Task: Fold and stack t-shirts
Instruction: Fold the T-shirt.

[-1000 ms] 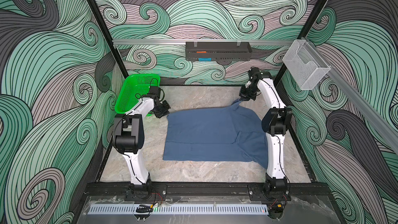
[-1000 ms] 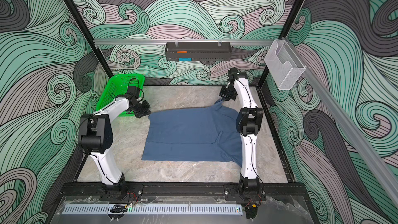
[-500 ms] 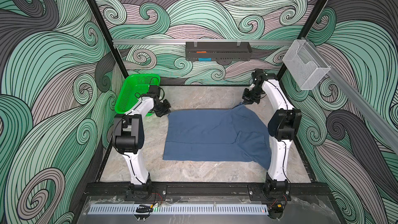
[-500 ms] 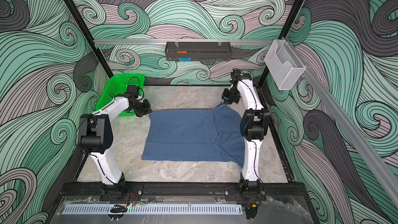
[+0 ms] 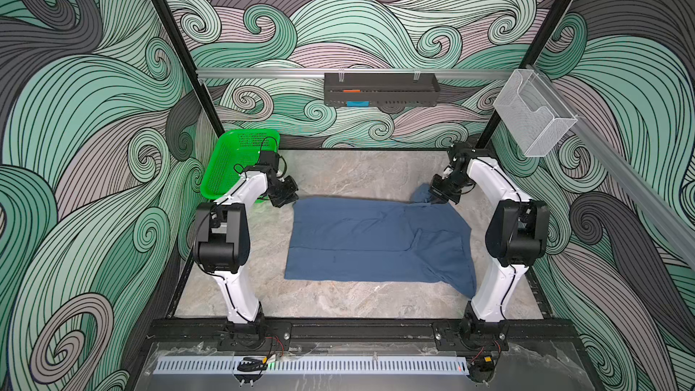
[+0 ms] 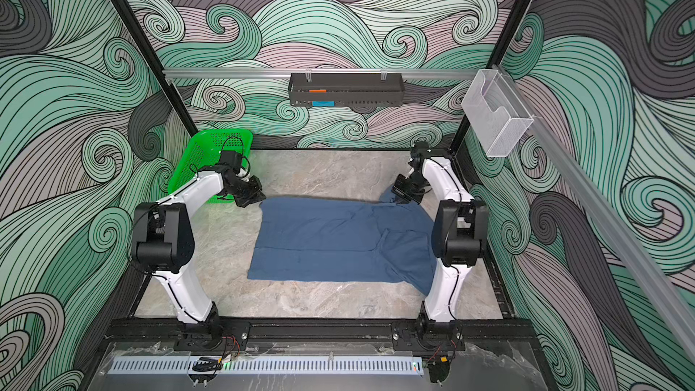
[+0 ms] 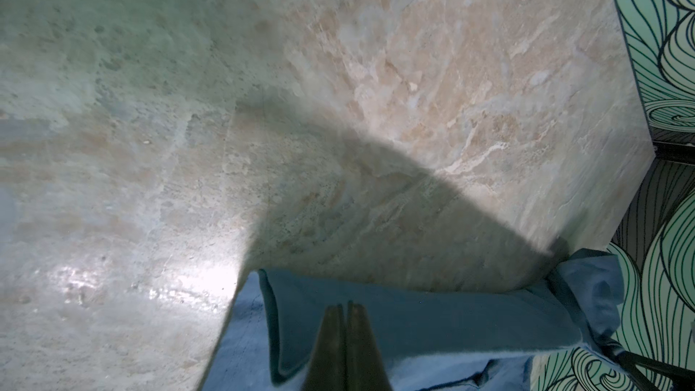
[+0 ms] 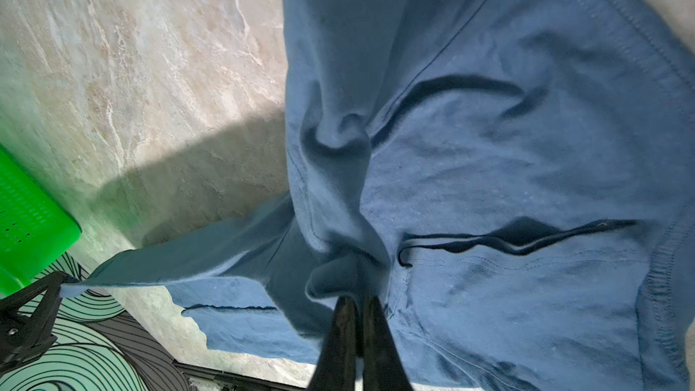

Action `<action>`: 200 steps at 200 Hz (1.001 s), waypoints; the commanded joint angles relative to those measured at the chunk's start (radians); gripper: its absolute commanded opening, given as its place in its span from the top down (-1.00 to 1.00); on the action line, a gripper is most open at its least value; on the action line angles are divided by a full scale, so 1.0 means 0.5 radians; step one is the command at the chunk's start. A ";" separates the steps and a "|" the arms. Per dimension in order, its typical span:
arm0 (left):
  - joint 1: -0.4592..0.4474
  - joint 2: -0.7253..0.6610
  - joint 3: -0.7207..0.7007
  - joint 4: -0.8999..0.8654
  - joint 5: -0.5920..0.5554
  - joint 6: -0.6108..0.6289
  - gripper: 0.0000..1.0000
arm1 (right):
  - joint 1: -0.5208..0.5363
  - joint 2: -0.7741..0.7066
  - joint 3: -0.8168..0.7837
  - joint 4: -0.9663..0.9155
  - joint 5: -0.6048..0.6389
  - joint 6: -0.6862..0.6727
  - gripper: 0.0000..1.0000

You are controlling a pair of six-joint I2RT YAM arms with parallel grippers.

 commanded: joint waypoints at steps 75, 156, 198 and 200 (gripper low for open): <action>0.002 -0.197 -0.169 -0.079 -0.028 0.030 1.00 | -0.024 -0.409 -0.520 0.166 -0.079 0.000 1.00; -0.034 -0.297 -0.339 -0.117 -0.043 0.044 1.00 | -0.031 -0.450 -0.760 0.142 -0.002 0.011 1.00; -0.042 -0.374 -0.466 -0.131 -0.028 0.038 1.00 | -0.033 -0.396 -0.794 0.122 0.035 0.004 1.00; -0.041 -0.375 -0.475 -0.131 -0.028 0.035 1.00 | -0.032 -0.390 -0.792 0.118 0.034 0.002 1.00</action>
